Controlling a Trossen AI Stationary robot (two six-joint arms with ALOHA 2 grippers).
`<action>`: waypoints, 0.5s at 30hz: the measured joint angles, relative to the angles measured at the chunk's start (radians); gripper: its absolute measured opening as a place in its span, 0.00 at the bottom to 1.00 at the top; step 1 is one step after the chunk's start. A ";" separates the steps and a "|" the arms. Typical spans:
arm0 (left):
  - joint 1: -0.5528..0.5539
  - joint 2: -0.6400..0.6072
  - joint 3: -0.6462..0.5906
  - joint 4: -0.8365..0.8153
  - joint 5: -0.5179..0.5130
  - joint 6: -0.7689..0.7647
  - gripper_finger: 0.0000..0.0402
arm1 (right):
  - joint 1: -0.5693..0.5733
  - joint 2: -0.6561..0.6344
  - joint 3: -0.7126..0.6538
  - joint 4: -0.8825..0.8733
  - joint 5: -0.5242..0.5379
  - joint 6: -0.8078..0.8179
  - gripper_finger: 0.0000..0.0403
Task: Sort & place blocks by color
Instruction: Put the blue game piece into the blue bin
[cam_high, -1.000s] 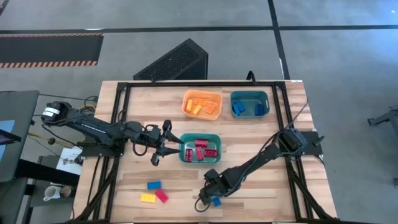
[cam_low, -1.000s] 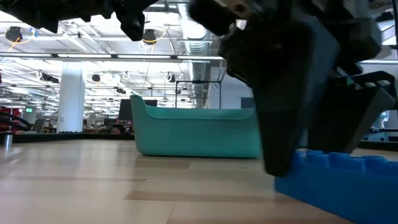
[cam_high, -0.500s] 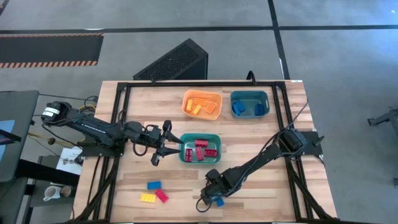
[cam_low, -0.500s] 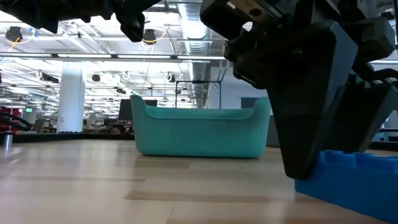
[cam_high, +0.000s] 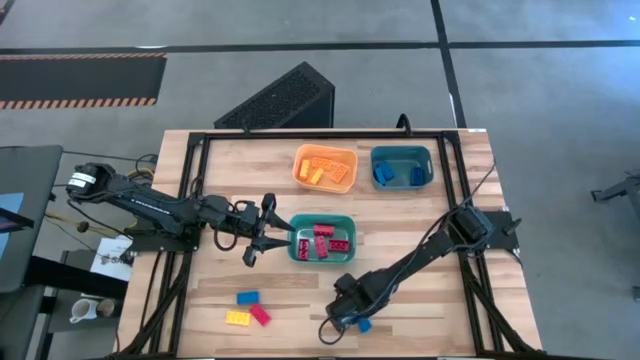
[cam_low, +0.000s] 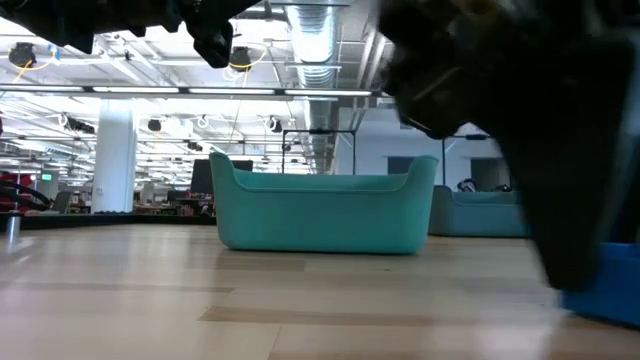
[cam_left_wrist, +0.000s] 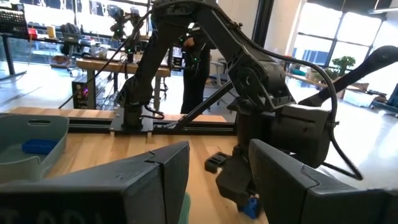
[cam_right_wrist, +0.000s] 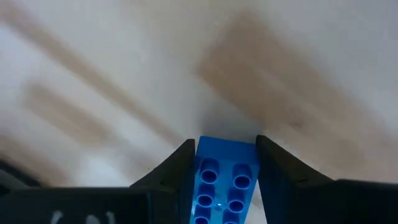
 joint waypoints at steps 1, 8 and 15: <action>0.000 0.000 0.000 0.000 0.000 0.000 0.38 | -0.005 0.001 0.013 -0.042 0.011 -0.016 0.35; 0.000 0.000 0.000 -0.005 0.000 0.000 0.38 | -0.032 -0.001 0.105 -0.355 0.145 -0.099 0.37; 0.000 0.000 0.000 -0.007 0.000 0.000 0.38 | -0.088 -0.034 0.144 -0.510 0.276 -0.217 0.36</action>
